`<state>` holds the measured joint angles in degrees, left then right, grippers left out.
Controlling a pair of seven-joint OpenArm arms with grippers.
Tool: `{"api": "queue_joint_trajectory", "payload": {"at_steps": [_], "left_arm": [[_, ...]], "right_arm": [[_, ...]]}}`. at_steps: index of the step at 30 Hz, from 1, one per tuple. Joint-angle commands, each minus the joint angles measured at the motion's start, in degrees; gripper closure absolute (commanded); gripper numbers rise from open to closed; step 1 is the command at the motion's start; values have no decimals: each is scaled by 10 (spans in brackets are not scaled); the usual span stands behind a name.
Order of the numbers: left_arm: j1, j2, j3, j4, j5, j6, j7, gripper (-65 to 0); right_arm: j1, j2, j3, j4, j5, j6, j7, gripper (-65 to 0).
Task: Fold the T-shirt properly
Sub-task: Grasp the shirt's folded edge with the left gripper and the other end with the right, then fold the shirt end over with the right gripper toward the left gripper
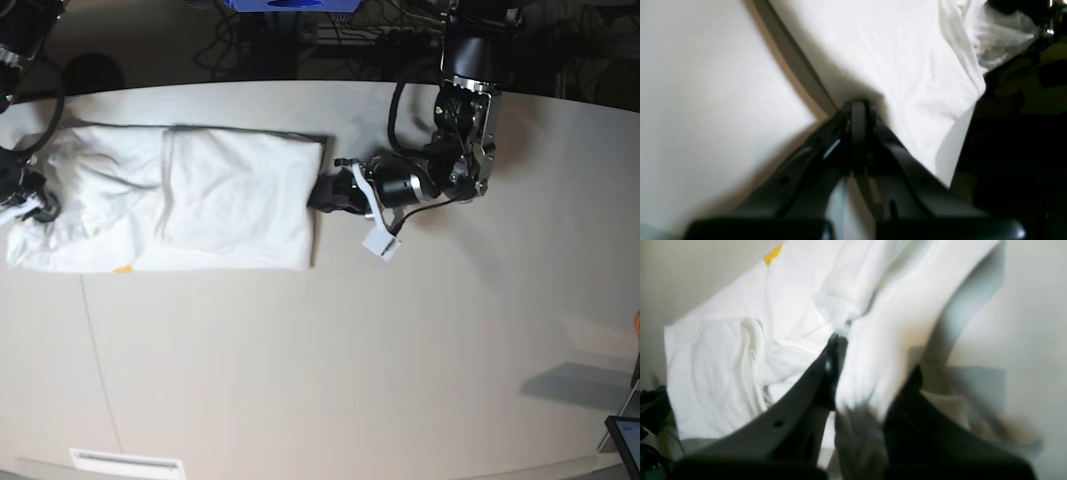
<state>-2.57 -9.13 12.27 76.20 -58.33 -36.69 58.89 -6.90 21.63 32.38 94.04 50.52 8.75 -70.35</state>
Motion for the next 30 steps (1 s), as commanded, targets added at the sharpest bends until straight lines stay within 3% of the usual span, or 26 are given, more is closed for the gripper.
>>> {"api": "queue_joint_trajectory", "payload": {"at_steps": [1,4,12,20,30], "left_arm": [[-14,3,5,7,-11,6,-6,0],[-33,14,22,7,-11,16,-5,0],[-70,64,30,-10,-11,34,16,0],[-75,75,30,-43,-11,34,15,0],[-75,42,30,-39,-12,34,15,0]], "right_arm": [[7,12,3,24,13,-2,8,-1],[7,12,1,48,13,-13,6,-1],[6,16,-73,104,7,-88,13,-1],[5,-6,-141,169,-127,-88,23,-1],[6,-24,-172,185,-136,-89,24,0]]}}
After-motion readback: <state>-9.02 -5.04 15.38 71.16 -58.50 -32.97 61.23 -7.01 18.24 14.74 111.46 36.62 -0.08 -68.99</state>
